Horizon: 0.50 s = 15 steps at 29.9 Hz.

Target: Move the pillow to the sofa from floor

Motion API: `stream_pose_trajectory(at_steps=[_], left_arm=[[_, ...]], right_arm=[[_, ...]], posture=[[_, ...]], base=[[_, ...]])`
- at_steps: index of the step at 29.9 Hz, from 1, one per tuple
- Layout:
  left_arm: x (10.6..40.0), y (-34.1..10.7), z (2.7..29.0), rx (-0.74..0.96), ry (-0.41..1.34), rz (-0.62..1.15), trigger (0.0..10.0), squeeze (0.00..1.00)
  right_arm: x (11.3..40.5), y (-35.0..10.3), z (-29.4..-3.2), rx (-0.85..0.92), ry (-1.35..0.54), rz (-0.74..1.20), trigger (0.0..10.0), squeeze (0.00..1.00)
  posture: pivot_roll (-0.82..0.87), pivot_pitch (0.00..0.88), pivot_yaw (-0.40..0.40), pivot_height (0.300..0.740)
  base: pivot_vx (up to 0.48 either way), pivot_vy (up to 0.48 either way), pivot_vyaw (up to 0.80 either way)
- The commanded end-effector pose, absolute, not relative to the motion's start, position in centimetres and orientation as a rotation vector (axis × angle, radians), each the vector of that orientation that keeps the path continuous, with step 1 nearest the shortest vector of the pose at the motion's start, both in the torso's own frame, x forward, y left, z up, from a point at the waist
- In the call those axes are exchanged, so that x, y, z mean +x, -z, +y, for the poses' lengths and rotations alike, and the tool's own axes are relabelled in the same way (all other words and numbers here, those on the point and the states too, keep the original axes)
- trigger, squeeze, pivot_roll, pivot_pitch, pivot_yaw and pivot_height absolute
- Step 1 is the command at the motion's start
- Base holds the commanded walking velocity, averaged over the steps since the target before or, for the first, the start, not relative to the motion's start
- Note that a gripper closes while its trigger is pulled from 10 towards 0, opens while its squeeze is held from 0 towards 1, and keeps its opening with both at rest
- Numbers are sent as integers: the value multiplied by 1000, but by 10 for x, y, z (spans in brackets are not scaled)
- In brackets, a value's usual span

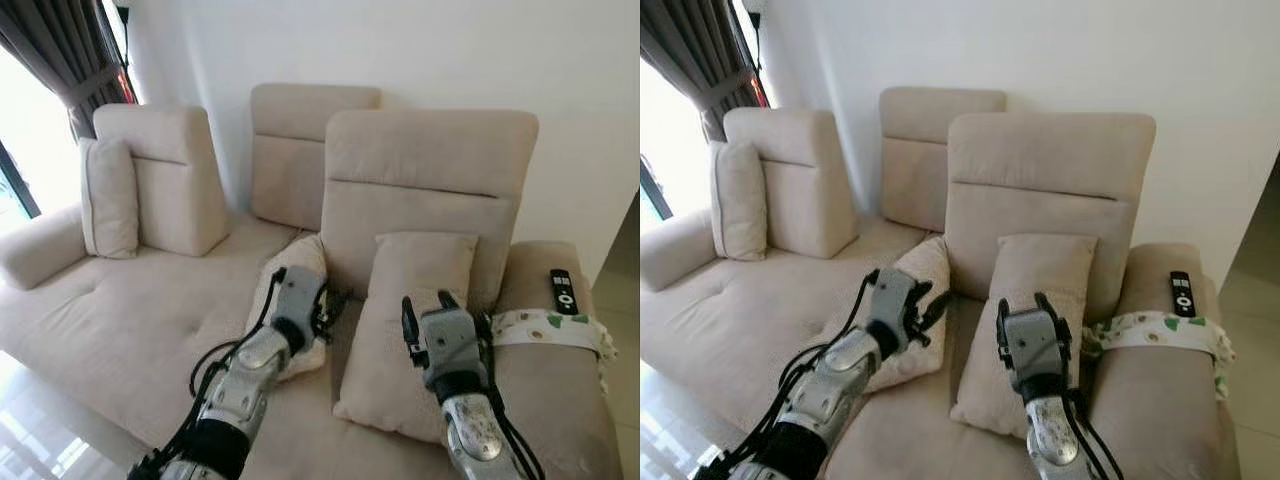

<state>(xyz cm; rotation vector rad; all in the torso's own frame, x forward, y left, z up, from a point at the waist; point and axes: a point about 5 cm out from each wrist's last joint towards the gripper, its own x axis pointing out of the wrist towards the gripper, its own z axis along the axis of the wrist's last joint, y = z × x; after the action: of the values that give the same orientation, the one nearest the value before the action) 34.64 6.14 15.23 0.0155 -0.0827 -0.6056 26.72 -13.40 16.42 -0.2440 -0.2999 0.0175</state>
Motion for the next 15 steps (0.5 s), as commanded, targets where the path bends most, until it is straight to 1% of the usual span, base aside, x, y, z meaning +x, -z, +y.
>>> stream_pose_trajectory(at_steps=[1,5,10,11,15], left_arm=[[339,-145,67,-8,609,-66,10000,0],[328,-131,75,1,600,-37,10000,0],[321,-121,85,9,580,-18,10000,0],[311,-109,98,29,562,12,10000,0],[303,-101,106,38,553,42,10000,0]], right_arm=[[261,-159,-133,-205,-40,-303,10000,0],[254,-149,-139,-184,-31,-283,10000,0],[250,-143,-144,-177,-27,-273,10000,0],[242,-133,-147,-171,-32,-254,10000,0],[236,-124,-151,-160,-33,-231,10000,0]], posture=[[-1,0,101,740],[1,0,102,740],[6,0,100,740],[15,0,96,740],[22,0,93,740]], base=[[0,0,0],[0,0,0],[0,0,0],[0,0,0],[0,0,0]])
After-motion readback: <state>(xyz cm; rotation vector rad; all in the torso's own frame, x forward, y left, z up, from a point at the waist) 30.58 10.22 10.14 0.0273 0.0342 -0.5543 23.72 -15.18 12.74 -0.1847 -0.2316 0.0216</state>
